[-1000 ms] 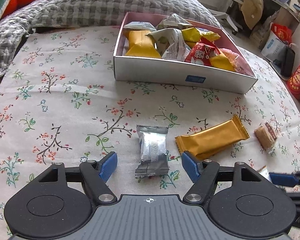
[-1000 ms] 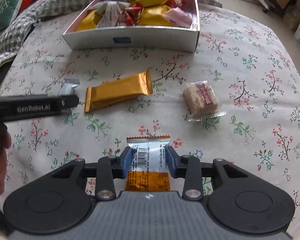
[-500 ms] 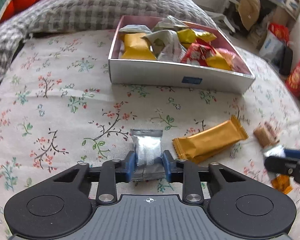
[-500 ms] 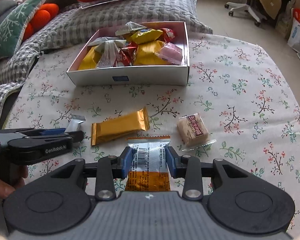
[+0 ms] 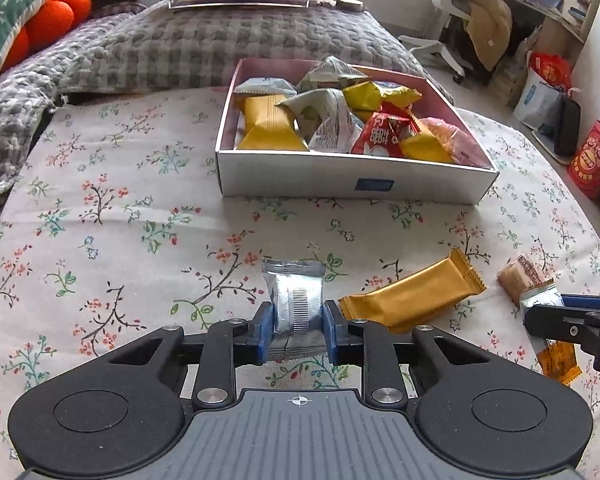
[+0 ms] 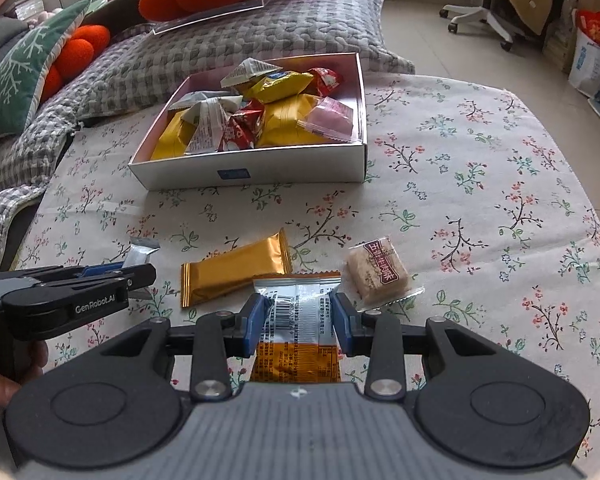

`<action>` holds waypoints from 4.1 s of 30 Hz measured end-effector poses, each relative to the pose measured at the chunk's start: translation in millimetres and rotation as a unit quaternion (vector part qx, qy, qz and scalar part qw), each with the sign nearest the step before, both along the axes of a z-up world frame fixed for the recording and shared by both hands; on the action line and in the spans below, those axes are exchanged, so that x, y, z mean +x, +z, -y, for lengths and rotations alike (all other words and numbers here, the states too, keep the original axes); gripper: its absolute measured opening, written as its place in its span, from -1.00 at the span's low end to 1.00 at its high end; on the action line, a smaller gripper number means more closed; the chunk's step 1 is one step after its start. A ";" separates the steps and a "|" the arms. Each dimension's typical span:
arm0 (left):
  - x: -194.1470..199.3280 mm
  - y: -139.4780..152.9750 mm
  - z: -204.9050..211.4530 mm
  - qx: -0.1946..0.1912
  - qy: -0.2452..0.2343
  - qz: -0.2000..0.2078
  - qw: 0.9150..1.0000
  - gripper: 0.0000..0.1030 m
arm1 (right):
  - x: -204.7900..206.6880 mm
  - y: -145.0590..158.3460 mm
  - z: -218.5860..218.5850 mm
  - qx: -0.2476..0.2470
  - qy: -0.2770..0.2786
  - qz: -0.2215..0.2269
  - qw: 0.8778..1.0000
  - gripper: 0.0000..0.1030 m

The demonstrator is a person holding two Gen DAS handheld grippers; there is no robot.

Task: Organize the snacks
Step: 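Grasp orange-and-silver bar with right gripper while left gripper grasps silver packet, then carry the silver packet and orange-and-silver bar with both grippers into the box, then open right gripper to release the bar while left gripper releases silver packet into box, then move both grippers back to the gold bar and wrapped pastry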

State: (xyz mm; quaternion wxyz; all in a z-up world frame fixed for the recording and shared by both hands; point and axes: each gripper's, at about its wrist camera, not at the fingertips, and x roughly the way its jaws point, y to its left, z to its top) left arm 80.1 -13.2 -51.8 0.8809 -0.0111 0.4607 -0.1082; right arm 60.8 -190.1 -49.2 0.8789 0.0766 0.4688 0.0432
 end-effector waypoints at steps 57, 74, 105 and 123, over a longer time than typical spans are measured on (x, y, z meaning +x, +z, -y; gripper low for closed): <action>158.9 53.7 12.0 -0.081 0.037 0.106 0.990 -0.55 | 157.2 23.1 69.6 0.185 -0.080 0.062 0.978 -0.35; 188.3 46.6 2.0 -0.116 0.066 0.089 0.987 -0.31 | 187.3 20.5 70.9 0.164 -0.098 0.084 0.978 -0.08; 30.4 23.9 66.3 0.026 -0.284 0.029 0.958 0.56 | 82.0 27.3 49.7 0.048 -0.045 -0.036 0.997 0.30; 6.1 -7.3 91.1 0.121 -0.338 0.028 0.933 0.55 | 54.8 1.4 32.4 -0.034 0.002 -0.070 0.997 0.67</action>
